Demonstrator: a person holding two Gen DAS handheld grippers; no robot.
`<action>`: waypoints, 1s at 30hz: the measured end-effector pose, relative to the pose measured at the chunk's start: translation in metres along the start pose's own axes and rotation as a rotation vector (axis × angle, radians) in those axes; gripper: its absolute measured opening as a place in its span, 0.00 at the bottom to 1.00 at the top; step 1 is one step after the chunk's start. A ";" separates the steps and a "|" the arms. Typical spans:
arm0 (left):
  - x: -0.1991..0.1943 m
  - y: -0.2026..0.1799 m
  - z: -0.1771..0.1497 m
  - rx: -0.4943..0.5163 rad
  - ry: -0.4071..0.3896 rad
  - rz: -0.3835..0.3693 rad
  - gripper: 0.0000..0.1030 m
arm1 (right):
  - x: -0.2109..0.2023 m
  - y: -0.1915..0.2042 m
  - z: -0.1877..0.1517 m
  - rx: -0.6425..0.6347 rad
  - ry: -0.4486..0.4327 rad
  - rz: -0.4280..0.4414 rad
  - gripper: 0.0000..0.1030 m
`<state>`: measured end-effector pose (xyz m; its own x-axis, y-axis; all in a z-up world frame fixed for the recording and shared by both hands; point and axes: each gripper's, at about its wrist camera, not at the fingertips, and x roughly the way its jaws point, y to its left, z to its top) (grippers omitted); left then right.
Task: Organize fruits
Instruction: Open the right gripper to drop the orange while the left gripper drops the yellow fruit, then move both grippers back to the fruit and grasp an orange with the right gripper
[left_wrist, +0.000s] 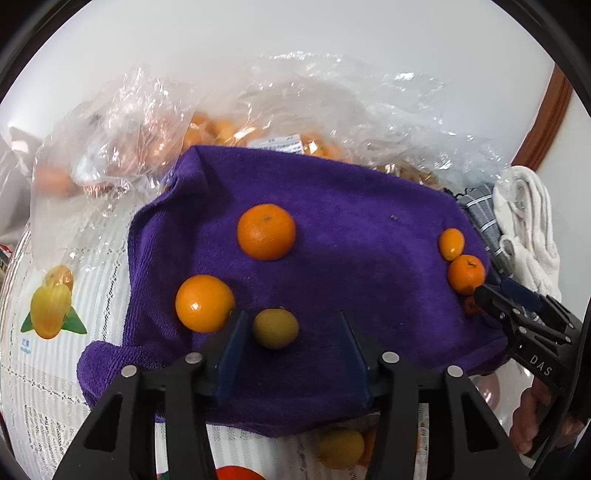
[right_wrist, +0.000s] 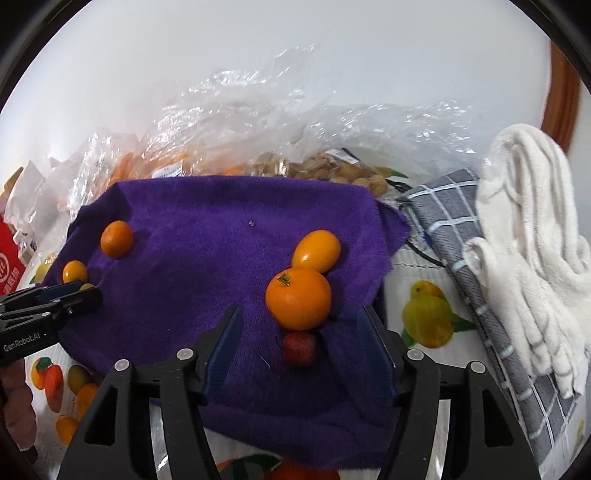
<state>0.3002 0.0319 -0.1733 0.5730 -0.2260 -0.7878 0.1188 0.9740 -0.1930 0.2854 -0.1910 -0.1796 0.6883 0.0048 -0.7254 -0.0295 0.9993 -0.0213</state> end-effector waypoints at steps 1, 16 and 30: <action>-0.003 -0.002 0.000 0.003 -0.005 -0.003 0.49 | -0.005 -0.001 -0.001 0.002 0.001 -0.014 0.62; -0.060 0.000 -0.016 -0.001 -0.079 -0.067 0.62 | -0.060 0.002 -0.037 0.016 0.017 -0.027 0.62; -0.098 0.061 -0.055 -0.104 -0.116 0.029 0.61 | -0.086 0.034 -0.059 -0.004 -0.007 0.042 0.58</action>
<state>0.2067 0.1129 -0.1398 0.6655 -0.1880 -0.7223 0.0196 0.9718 -0.2349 0.1830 -0.1596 -0.1585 0.6915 0.0471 -0.7209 -0.0617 0.9981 0.0060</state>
